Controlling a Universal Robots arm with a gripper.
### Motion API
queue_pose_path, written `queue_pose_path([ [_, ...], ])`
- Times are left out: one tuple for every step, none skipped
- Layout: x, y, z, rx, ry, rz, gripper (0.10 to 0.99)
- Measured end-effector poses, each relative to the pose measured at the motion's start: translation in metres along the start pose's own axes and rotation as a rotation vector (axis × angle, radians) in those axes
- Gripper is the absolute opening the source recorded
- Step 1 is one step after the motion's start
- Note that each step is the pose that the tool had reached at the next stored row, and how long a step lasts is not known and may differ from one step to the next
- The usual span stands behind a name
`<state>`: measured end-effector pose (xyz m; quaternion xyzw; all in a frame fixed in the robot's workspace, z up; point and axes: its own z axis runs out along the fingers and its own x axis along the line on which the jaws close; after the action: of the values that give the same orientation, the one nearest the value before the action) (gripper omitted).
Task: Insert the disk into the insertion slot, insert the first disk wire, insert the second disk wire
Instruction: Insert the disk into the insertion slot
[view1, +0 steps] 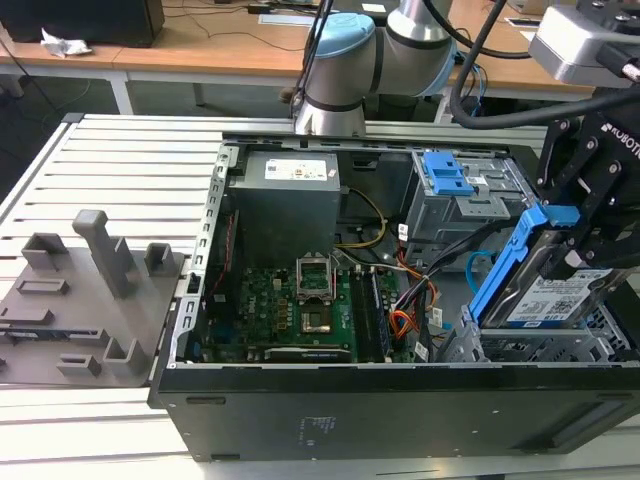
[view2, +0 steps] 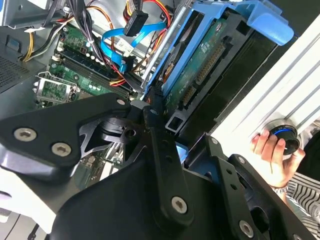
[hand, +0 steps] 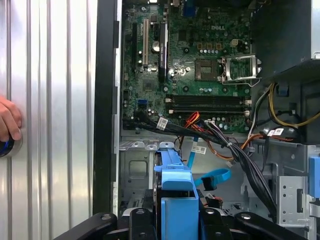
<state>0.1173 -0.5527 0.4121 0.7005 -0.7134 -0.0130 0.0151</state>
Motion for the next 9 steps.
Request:
queue_pose_path([
  [0.0000,-0.0001,0.0029,0.000,0.0000,0.000,0.365],
  [-0.0001,-0.0002,0.0051,0.000,0.0001,0.000,0.365],
  [0.0000,-0.0002,0.0057,0.000,0.0000,0.000,0.365],
  [0.0000,-0.0002,0.0062,0.000,0.0000,0.000,0.365],
  [-0.0001,-0.0003,0.0066,0.000,0.0000,0.000,0.365],
  [-0.0001,-0.0003,0.0071,0.000,0.0000,0.000,0.365],
  [-0.0001,-0.0003,0.0076,0.000,0.0000,0.000,0.365],
  [-0.0001,-0.0003,0.0081,0.000,0.0000,0.000,0.365],
  [-0.0001,-0.0003,0.0089,0.000,0.0000,0.000,0.365],
])
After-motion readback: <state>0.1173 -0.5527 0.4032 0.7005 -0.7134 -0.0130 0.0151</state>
